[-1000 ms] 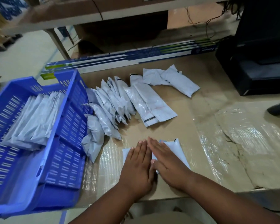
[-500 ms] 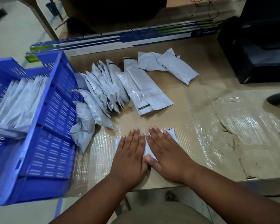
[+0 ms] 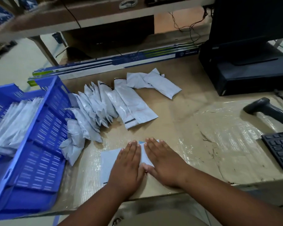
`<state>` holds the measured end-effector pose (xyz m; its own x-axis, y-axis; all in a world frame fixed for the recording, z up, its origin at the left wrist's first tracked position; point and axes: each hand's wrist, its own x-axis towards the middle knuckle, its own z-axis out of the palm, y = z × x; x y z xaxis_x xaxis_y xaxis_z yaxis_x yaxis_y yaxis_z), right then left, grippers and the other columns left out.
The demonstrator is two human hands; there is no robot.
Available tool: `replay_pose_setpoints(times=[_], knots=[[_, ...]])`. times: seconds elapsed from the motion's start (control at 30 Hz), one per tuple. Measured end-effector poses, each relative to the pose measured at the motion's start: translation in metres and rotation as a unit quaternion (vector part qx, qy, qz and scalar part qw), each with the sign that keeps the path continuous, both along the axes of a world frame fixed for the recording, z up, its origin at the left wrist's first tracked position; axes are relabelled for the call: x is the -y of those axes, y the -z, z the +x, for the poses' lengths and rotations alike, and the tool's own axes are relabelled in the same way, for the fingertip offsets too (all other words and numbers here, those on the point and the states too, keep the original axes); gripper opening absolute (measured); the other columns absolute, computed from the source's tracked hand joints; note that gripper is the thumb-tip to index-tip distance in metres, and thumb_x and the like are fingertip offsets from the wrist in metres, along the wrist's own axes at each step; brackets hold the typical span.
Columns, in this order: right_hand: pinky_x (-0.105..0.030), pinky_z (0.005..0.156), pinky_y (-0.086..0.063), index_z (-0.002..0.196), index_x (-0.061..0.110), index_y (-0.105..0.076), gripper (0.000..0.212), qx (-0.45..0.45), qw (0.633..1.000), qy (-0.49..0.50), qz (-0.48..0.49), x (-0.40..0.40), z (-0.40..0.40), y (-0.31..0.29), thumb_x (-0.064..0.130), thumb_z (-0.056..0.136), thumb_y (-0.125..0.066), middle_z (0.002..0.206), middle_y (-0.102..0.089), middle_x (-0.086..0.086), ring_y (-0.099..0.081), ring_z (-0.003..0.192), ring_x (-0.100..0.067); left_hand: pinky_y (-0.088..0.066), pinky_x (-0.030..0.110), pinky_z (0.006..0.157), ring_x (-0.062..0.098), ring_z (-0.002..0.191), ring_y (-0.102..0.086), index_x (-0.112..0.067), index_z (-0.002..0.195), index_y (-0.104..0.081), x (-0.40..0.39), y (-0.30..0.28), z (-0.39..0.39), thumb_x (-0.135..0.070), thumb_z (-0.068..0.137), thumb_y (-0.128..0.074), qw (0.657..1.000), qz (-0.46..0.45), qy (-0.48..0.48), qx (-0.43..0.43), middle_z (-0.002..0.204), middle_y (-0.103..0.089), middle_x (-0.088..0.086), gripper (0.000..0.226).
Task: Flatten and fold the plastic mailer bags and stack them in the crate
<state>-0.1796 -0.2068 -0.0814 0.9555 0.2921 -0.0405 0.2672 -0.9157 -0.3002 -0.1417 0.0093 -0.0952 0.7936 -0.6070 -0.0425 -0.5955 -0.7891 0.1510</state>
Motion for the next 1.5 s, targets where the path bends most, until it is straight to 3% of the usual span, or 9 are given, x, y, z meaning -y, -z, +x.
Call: replay_pose_setpoints(times=[0.23,0.33,0.43,0.57,0.8,1.07,1.3,1.4,1.5], knots=[[-0.047,0.128,0.015,0.169,0.016,0.000,0.098,-0.045,0.998,-0.003,-0.033,0.011,0.003,0.002,0.073,0.091,0.016,0.176,0.015,-0.002,0.021,0.160,-0.013,-0.010,0.046,0.133,0.017,0.164,0.005,-0.015,0.170,-0.009,0.001,0.000,-0.001,-0.057,0.110,-0.006,1.000,0.018,-0.005,0.017,0.178,0.001,0.004,0.073],[-0.046,0.128,0.015,0.169,0.017,-0.005,0.077,-0.047,0.999,0.017,-0.003,0.015,0.006,-0.005,0.062,0.107,-0.007,0.177,0.009,-0.001,0.018,0.160,-0.012,-0.003,0.043,0.133,0.016,0.164,0.012,-0.015,0.170,-0.003,-0.001,-0.007,-0.002,-0.053,0.111,-0.015,1.000,0.010,0.010,0.016,0.178,0.007,0.003,0.071],[-0.053,0.126,0.001,0.166,0.010,-0.025,0.070,0.056,0.998,0.015,-0.021,-0.001,0.002,-0.012,0.042,0.104,-0.031,0.175,-0.014,-0.012,-0.005,0.163,-0.024,-0.015,0.046,0.130,0.024,0.164,-0.014,-0.006,0.166,-0.029,0.002,-0.013,-0.012,-0.034,0.109,-0.035,0.997,-0.039,0.051,0.052,0.175,-0.019,0.011,0.063],[-0.053,0.131,-0.002,0.166,0.007,-0.024,0.073,0.026,0.999,-0.027,-0.022,-0.021,-0.001,0.001,0.041,0.101,-0.030,0.174,-0.019,-0.013,-0.014,0.162,-0.026,-0.019,0.046,0.131,0.020,0.164,-0.015,-0.010,0.165,-0.032,0.007,-0.008,-0.025,-0.019,0.100,-0.044,0.992,-0.106,0.049,0.043,0.175,-0.021,0.005,0.067],[-0.055,0.128,0.002,0.169,0.013,-0.008,0.104,-0.010,0.999,-0.004,-0.053,-0.003,-0.009,0.007,0.083,0.093,0.007,0.177,0.002,-0.006,0.006,0.163,-0.020,-0.026,0.051,0.128,0.022,0.164,-0.009,-0.008,0.168,-0.019,-0.023,0.006,-0.016,-0.055,0.112,-0.034,0.998,-0.044,-0.029,0.042,0.177,-0.011,0.010,0.075],[-0.059,0.128,0.003,0.169,0.014,-0.001,0.099,-0.023,0.996,0.000,-0.086,0.005,-0.010,0.006,0.081,0.095,0.002,0.176,0.011,-0.004,0.011,0.162,-0.019,-0.002,0.043,0.134,0.013,0.162,0.016,-0.018,0.170,0.004,-0.066,-0.008,-0.020,-0.076,0.105,-0.019,0.994,0.061,-0.089,0.023,0.177,0.014,0.000,0.090],[-0.055,0.127,0.011,0.169,0.016,-0.001,0.107,-0.026,0.996,0.040,-0.081,0.017,-0.014,0.000,0.083,0.087,0.014,0.174,0.015,-0.001,0.016,0.161,-0.016,0.004,0.044,0.132,0.013,0.161,0.022,-0.019,0.169,0.009,-0.073,-0.013,-0.024,-0.082,0.098,-0.002,0.989,0.050,-0.142,-0.006,0.174,0.023,-0.001,0.095],[-0.054,0.127,0.011,0.168,0.014,-0.005,0.092,-0.032,0.995,0.055,-0.074,0.018,-0.010,-0.014,0.074,0.099,0.002,0.176,0.010,-0.006,0.015,0.162,-0.019,0.008,0.041,0.132,0.012,0.161,0.022,-0.021,0.169,0.009,-0.069,-0.019,-0.022,-0.069,0.103,0.000,0.988,0.035,-0.148,-0.008,0.173,0.023,-0.003,0.081],[-0.054,0.128,-0.002,0.163,0.008,-0.032,0.078,0.048,0.997,-0.003,-0.062,-0.005,0.001,-0.028,0.057,0.104,-0.022,0.173,-0.021,-0.015,-0.013,0.162,-0.028,-0.008,0.045,0.134,0.015,0.164,0.007,-0.014,0.170,-0.010,-0.049,-0.019,-0.019,-0.048,0.111,-0.024,0.996,-0.014,-0.083,0.041,0.178,0.002,0.004,0.070]])
